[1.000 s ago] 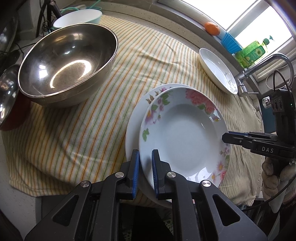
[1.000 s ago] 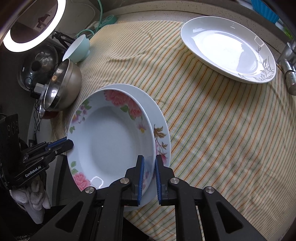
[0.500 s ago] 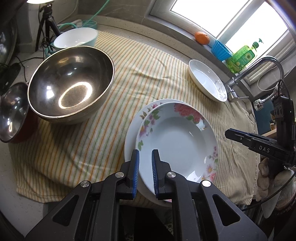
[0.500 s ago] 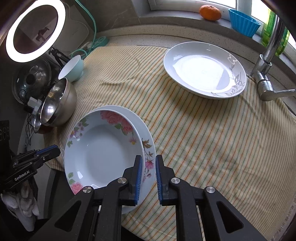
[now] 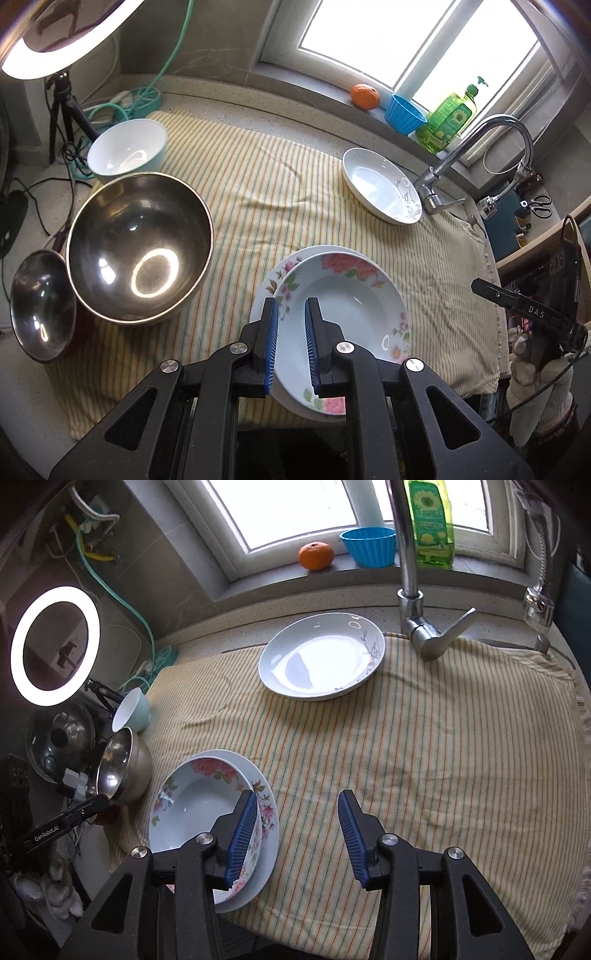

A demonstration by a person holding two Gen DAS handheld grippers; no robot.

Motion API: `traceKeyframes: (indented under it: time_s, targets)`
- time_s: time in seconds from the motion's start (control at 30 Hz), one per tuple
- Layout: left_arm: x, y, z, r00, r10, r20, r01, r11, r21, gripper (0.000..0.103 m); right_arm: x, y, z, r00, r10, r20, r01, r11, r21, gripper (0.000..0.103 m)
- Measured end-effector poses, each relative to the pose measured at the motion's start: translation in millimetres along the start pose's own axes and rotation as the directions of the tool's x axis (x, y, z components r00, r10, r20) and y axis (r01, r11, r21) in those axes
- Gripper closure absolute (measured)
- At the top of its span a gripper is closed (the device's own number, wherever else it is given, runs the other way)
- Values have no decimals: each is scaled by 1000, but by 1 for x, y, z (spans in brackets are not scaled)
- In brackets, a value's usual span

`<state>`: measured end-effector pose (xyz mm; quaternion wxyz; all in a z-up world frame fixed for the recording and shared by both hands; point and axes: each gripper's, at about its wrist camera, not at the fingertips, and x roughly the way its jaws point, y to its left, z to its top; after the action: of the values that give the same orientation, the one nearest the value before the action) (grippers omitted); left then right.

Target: Organize plates and bowls

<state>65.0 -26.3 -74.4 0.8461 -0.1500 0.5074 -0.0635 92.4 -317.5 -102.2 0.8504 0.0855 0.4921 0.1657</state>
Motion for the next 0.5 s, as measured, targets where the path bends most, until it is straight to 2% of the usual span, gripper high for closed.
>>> traceKeyframes:
  time_s: [0.1,0.27,0.5]
  targets:
    - [-2,-4,15,1000,-6,11,6,1000,25,90,-2,-18,-4,1000,-16,-18,17,995,93,61]
    - [3,-13,40,1000,-22,13,21,998,58,90,-10,-33,-8,1000,-18,16,16,989,147,61]
    - [11,-31,78,999,-29,15,27,995,93,90,-15,-33,7,997,-13,73,3,991,134,61]
